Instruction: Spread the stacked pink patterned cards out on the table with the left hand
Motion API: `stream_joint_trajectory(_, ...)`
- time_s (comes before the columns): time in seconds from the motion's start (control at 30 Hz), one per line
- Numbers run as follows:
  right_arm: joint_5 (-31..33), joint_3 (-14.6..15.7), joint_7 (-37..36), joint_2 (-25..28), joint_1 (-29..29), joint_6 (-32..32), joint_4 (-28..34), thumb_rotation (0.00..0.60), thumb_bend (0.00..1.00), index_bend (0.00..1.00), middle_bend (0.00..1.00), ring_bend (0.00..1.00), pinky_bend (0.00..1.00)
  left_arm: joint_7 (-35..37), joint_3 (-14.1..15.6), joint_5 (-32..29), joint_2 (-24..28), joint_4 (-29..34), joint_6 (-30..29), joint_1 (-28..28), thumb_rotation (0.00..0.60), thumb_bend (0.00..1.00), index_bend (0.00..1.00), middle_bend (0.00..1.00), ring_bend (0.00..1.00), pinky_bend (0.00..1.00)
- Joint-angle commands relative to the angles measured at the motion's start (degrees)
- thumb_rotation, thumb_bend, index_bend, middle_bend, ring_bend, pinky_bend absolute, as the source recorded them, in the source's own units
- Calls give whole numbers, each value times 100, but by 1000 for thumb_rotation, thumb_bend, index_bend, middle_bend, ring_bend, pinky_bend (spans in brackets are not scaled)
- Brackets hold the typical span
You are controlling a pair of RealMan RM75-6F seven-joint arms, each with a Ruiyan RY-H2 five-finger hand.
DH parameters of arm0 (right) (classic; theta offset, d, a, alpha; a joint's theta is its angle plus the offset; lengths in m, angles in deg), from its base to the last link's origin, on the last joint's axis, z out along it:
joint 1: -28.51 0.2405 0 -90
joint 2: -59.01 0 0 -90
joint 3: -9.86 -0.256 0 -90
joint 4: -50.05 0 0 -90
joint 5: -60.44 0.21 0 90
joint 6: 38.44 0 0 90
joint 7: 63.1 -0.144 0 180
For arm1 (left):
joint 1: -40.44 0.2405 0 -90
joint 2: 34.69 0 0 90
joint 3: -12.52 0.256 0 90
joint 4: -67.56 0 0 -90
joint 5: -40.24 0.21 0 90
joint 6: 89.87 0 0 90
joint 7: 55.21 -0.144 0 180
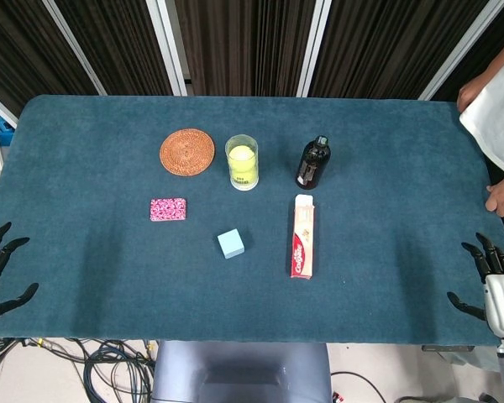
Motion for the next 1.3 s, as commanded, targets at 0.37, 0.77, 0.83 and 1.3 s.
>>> stream_joint_trajectory(0.37, 2, 6, -143, 46, -9, 27, -14, 600, 115, 183, 63, 124, 237, -43, 7, -29, -8, 78, 44, -4, 600, 200, 254, 98, 0, 0)
stream_joint_trajectory(0.77, 37, -12, -291, 73, -26, 34, -47, 600, 116, 183, 63, 125, 237, -275, -878, -1367, 814, 953, 2427, -1519, 600, 151, 257, 91, 0, 0)
stream_joint_trajectory(0.83, 51, -20, -306, 81, -32, 27, -44, 600, 116, 183, 63, 125, 237, -330, -1091, -1945, 1033, 1021, 3281, -2003, 600, 151, 257, 87, 0, 0)
stream_joint_trajectory(1.3, 113, -44, -302, 70, -20, 81, -58, 600, 116, 183, 63, 126, 237, -2023, -761, -5704, 282, -186, 5490, -4692, 600, 151, 275, 70, 0, 0)
